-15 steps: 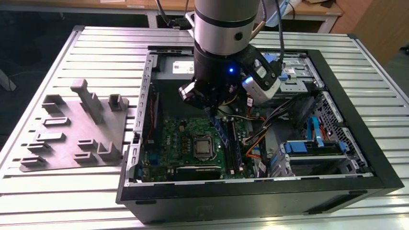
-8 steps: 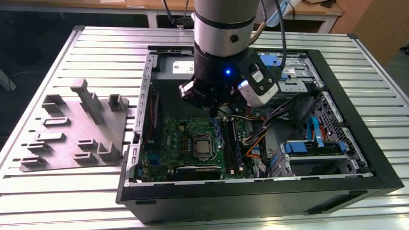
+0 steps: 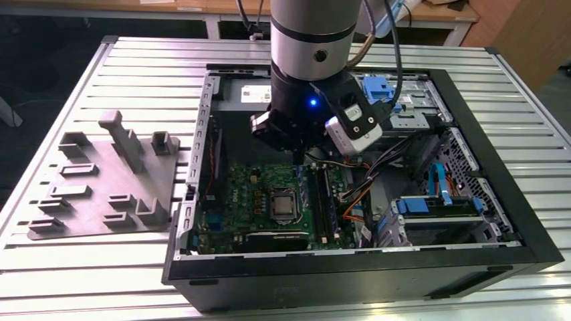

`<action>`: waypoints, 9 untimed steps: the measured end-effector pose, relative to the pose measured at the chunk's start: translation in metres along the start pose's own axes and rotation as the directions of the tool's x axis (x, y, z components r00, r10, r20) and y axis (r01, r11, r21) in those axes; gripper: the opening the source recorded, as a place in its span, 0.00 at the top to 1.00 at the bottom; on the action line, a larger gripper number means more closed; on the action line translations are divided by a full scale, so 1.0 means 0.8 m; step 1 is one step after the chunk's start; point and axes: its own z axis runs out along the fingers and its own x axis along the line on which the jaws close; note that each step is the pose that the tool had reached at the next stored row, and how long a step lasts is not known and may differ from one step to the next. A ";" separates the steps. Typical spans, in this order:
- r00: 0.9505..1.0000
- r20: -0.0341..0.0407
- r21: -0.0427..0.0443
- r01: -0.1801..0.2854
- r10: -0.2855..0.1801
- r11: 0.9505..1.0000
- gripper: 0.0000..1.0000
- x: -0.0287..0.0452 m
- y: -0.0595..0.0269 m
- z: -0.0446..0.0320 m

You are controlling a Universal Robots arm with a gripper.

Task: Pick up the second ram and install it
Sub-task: 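Insert the second ram into the second slot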

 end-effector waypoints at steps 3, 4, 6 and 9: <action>1.000 0.000 0.000 0.000 0.000 1.000 0.89 0.0000 0.000 0.0000; 1.000 0.000 0.000 0.000 0.000 1.000 0.89 0.0000 0.000 0.0001; 1.000 0.001 0.000 -0.017 0.017 1.000 0.89 0.0000 0.000 0.0008; 0.999 0.003 0.001 -0.043 0.043 0.999 0.89 0.0000 0.000 0.0010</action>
